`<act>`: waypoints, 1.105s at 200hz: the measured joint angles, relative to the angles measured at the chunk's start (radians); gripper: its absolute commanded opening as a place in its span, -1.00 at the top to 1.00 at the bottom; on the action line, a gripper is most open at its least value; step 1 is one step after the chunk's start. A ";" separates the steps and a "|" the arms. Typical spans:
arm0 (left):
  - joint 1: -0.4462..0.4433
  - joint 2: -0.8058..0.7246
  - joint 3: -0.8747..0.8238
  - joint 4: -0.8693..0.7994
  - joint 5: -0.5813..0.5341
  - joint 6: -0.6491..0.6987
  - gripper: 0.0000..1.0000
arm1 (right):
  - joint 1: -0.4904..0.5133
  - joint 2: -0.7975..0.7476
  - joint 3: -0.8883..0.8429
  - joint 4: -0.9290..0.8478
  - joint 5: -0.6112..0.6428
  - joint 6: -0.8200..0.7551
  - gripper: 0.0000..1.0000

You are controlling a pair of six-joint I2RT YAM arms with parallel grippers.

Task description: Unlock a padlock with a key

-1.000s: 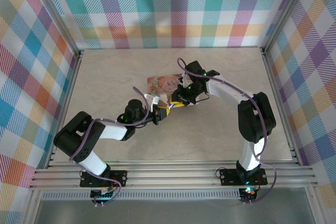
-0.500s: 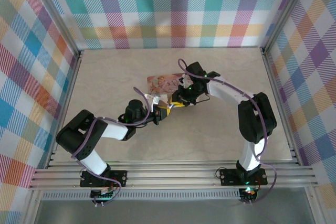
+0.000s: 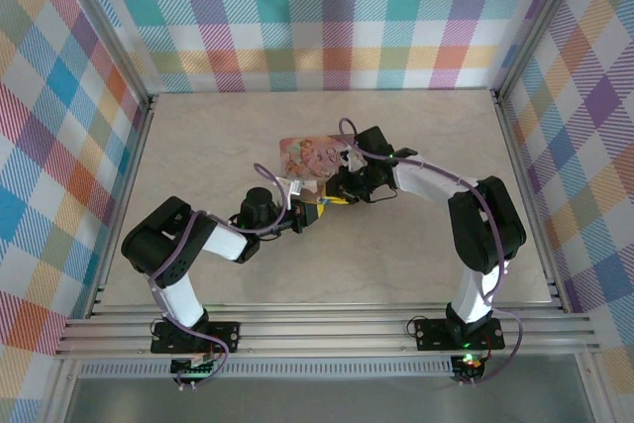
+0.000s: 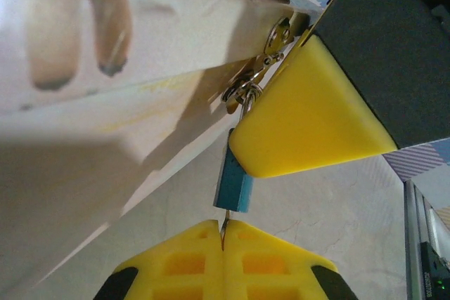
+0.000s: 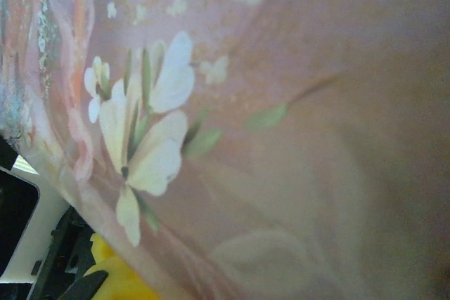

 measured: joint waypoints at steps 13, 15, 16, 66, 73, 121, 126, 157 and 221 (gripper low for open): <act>0.000 0.008 0.000 0.006 0.002 -0.006 1.00 | 0.000 0.000 -0.014 0.024 0.002 0.000 0.80; 0.000 0.010 0.000 0.006 0.002 -0.006 1.00 | 0.000 0.000 -0.016 0.027 0.002 0.000 0.79; 0.000 0.010 0.000 0.006 0.002 -0.006 1.00 | 0.000 -0.001 -0.018 0.030 0.003 0.000 0.78; -0.009 0.053 -0.027 0.061 -0.005 -0.021 1.00 | 0.018 -0.013 -0.104 0.152 0.035 0.025 0.59; -0.013 0.060 -0.035 0.071 -0.008 -0.021 1.00 | 0.023 -0.013 -0.113 0.163 0.045 0.032 0.56; -0.029 0.109 -0.072 0.109 -0.043 -0.033 1.00 | 0.047 -0.020 -0.184 0.253 0.073 0.098 0.22; -0.030 0.115 -0.074 0.117 -0.045 -0.033 1.00 | 0.047 -0.024 -0.188 0.259 0.073 0.106 0.17; -0.038 0.134 -0.075 0.134 -0.067 -0.035 1.00 | 0.047 -0.050 -0.220 0.292 0.075 0.165 -0.10; -0.045 0.137 -0.075 0.142 -0.092 -0.035 1.00 | 0.073 -0.079 -0.269 0.352 0.129 0.233 -0.18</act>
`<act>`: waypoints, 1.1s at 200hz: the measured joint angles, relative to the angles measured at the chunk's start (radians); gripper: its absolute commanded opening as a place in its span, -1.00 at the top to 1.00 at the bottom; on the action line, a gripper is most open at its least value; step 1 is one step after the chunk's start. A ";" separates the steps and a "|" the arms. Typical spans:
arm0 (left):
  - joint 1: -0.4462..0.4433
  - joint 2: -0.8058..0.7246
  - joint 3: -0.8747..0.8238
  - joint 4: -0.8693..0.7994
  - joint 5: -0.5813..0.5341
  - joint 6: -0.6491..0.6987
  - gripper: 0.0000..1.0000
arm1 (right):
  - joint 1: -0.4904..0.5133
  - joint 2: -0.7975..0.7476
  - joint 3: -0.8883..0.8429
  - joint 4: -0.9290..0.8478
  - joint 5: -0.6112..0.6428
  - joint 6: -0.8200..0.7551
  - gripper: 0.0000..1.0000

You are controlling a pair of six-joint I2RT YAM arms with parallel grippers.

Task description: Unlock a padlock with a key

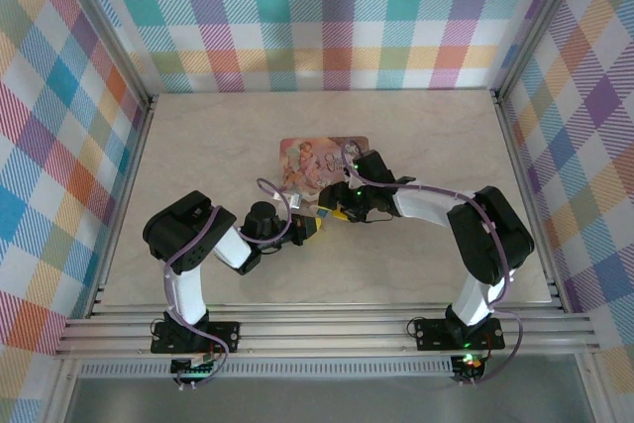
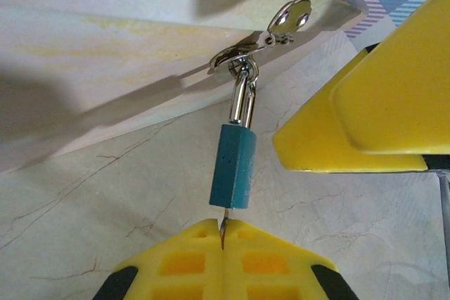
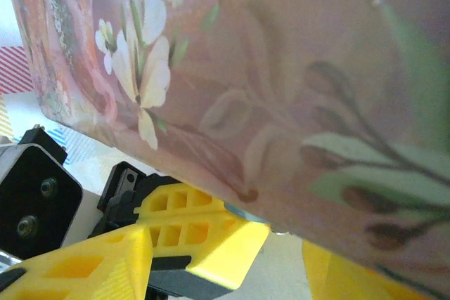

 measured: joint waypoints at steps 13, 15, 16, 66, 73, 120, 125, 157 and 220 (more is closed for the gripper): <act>-0.002 0.000 0.000 0.000 -0.003 0.000 1.00 | 0.008 0.000 -0.002 0.009 0.016 0.010 -0.18; -0.002 0.000 0.000 0.000 -0.003 0.000 1.00 | 0.009 0.000 -0.002 0.010 0.018 0.011 -0.18; -0.002 0.000 0.000 0.000 -0.003 0.000 1.00 | 0.010 0.000 -0.002 0.010 0.019 0.011 -0.18; -0.016 -0.011 0.000 -0.024 -0.032 0.021 1.00 | 0.029 0.002 -0.002 0.018 0.063 0.040 -0.19; -0.021 -0.018 0.000 -0.034 -0.042 0.025 1.00 | 0.032 0.002 -0.002 0.018 0.070 0.042 -0.19; -0.068 -0.113 0.000 -0.142 -0.122 0.093 1.00 | 0.042 0.004 0.005 0.008 0.103 0.052 -0.30; -0.073 -0.127 0.000 -0.159 -0.133 0.103 1.00 | 0.043 0.004 0.005 0.008 0.106 0.053 -0.30; -0.113 -0.200 0.006 -0.267 -0.205 0.184 1.00 | 0.045 0.004 0.005 0.011 0.110 0.072 -0.30; -0.177 -0.246 0.037 -0.402 -0.311 0.310 1.00 | 0.045 0.003 0.003 0.029 0.105 0.111 -0.30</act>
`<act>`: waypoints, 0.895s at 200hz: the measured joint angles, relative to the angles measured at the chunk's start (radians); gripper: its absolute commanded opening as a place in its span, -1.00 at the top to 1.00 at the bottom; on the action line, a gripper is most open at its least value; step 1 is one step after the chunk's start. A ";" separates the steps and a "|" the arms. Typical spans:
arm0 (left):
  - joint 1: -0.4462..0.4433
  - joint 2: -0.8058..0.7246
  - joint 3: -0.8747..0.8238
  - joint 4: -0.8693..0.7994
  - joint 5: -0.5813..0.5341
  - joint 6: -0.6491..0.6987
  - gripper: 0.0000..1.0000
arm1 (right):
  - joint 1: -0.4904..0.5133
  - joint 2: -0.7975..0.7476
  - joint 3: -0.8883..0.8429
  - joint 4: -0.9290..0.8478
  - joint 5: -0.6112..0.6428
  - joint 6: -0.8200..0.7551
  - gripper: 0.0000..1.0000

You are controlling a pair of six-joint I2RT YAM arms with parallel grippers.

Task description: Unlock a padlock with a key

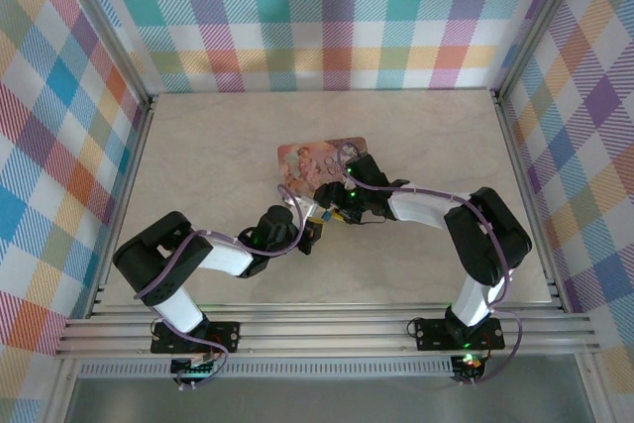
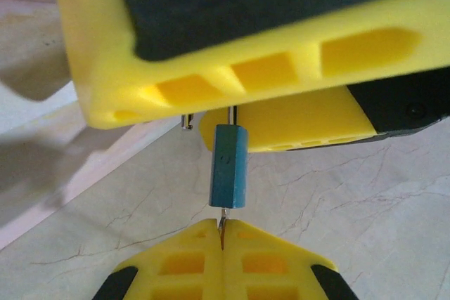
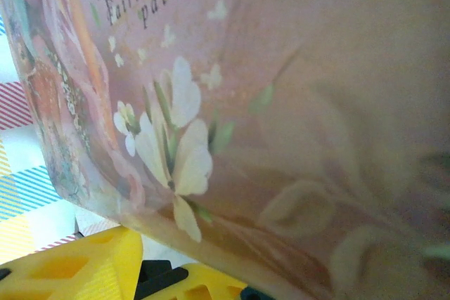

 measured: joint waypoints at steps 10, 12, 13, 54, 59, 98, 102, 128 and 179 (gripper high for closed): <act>-0.007 -0.001 0.002 -0.006 -0.014 0.013 1.00 | 0.000 -0.002 0.000 -0.001 0.000 0.002 -0.31; -0.009 -0.001 0.003 -0.009 -0.017 0.015 1.00 | 0.000 -0.002 0.000 -0.001 0.000 0.002 -0.31; -0.009 -0.001 0.003 -0.009 -0.018 0.016 1.00 | 0.000 -0.002 0.000 -0.002 0.000 0.002 -0.31; -0.040 -0.001 0.010 -0.021 -0.072 0.053 1.00 | 0.003 -0.013 -0.006 -0.018 0.005 0.003 -0.32; -0.043 -0.001 0.010 -0.021 -0.077 0.056 1.00 | 0.003 -0.014 -0.007 -0.020 0.005 0.003 -0.32; -0.059 -0.001 0.011 -0.026 -0.097 0.081 1.00 | 0.010 -0.039 -0.034 -0.019 0.016 0.014 -0.36; -0.060 -0.001 0.011 -0.026 -0.097 0.081 1.00 | 0.011 -0.043 -0.037 -0.020 0.016 0.015 -0.36; -0.062 -0.001 0.011 -0.026 -0.097 0.085 1.00 | 0.013 -0.066 -0.052 -0.036 0.027 0.025 -0.39; -0.062 -0.001 0.011 -0.026 -0.098 0.085 1.00 | 0.014 -0.118 -0.068 -0.113 0.055 0.063 -0.40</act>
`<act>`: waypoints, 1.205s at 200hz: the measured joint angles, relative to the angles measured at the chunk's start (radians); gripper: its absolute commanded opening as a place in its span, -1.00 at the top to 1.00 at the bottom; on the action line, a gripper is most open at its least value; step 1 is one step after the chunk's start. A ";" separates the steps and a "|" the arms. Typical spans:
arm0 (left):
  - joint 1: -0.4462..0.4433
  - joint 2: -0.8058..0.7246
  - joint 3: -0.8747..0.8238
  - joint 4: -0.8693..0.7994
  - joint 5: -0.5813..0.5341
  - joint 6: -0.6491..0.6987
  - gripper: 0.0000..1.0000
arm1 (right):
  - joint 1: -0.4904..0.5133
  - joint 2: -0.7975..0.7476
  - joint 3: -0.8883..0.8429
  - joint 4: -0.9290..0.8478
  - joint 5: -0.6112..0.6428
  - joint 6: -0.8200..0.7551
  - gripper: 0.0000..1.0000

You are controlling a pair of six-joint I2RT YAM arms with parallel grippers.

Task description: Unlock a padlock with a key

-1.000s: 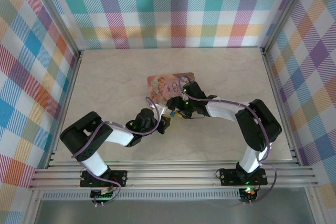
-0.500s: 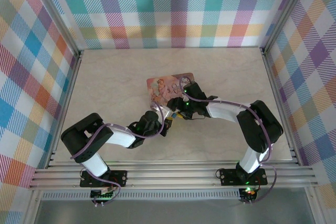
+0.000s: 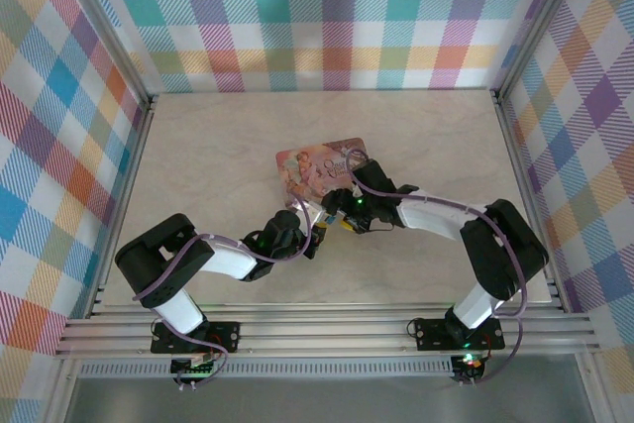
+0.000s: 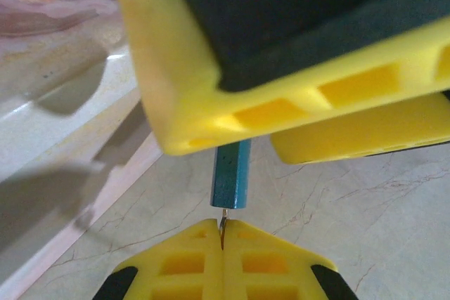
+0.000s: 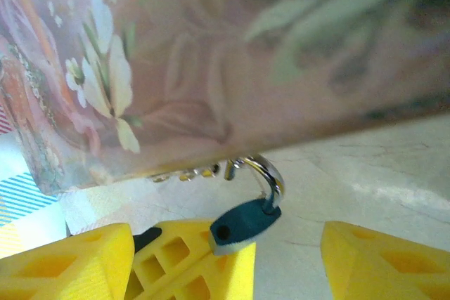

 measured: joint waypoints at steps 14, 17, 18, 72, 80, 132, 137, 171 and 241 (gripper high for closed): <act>0.000 0.000 0.000 0.000 0.000 0.000 1.00 | 0.000 -0.008 -0.006 -0.010 0.003 0.005 -0.37; 0.000 0.000 0.000 0.000 0.000 0.000 1.00 | 0.000 -0.011 -0.008 -0.010 0.005 0.006 -0.35; 0.000 0.000 0.000 0.000 0.000 0.000 1.00 | 0.000 -0.012 -0.010 -0.010 0.006 0.007 -0.35; 0.000 0.000 0.000 0.000 0.001 0.000 1.00 | 0.010 -0.039 -0.039 -0.007 0.025 0.026 -0.20; 0.000 0.000 0.000 0.000 0.000 0.000 1.00 | 0.013 -0.039 -0.039 -0.007 0.029 0.030 -0.19; -0.018 -0.010 0.000 -0.001 -0.025 0.000 1.00 | 0.027 -0.035 -0.039 -0.008 0.044 0.050 -0.10; -0.019 -0.010 0.000 -0.001 -0.029 0.000 1.00 | 0.027 -0.033 -0.039 -0.008 0.046 0.053 -0.10; -0.024 -0.010 0.000 -0.002 -0.044 0.000 1.00 | 0.030 -0.018 -0.039 -0.009 0.055 0.060 -0.02; -0.039 -0.010 0.002 -0.004 -0.067 0.000 1.00 | 0.034 -0.014 -0.044 0.003 0.059 0.065 -0.10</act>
